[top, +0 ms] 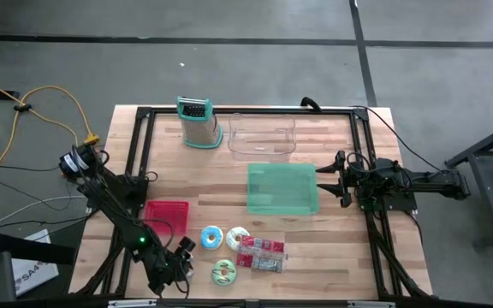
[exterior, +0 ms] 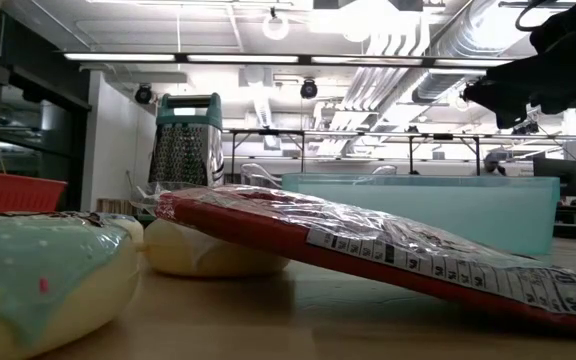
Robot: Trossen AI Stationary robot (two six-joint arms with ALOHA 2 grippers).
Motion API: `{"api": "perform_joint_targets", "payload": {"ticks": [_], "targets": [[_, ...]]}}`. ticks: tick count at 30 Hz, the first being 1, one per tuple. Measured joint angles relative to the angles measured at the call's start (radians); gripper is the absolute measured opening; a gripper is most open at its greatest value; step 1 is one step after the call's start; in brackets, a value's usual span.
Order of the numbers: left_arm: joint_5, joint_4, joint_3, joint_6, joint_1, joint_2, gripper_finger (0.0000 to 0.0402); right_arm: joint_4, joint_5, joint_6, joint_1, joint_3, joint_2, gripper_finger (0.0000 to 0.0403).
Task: Pick & Place Food Item
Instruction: Put the right black food coloring bottle into the red bin
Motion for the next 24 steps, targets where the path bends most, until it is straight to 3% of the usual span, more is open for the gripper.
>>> {"api": "perform_joint_targets", "payload": {"ticks": [24], "targets": [[0.000,0.025,-0.001,-0.004,0.000,0.035,0.0146,0.001,0.000,0.000,0.000,0.000,0.000,0.0223]]}}
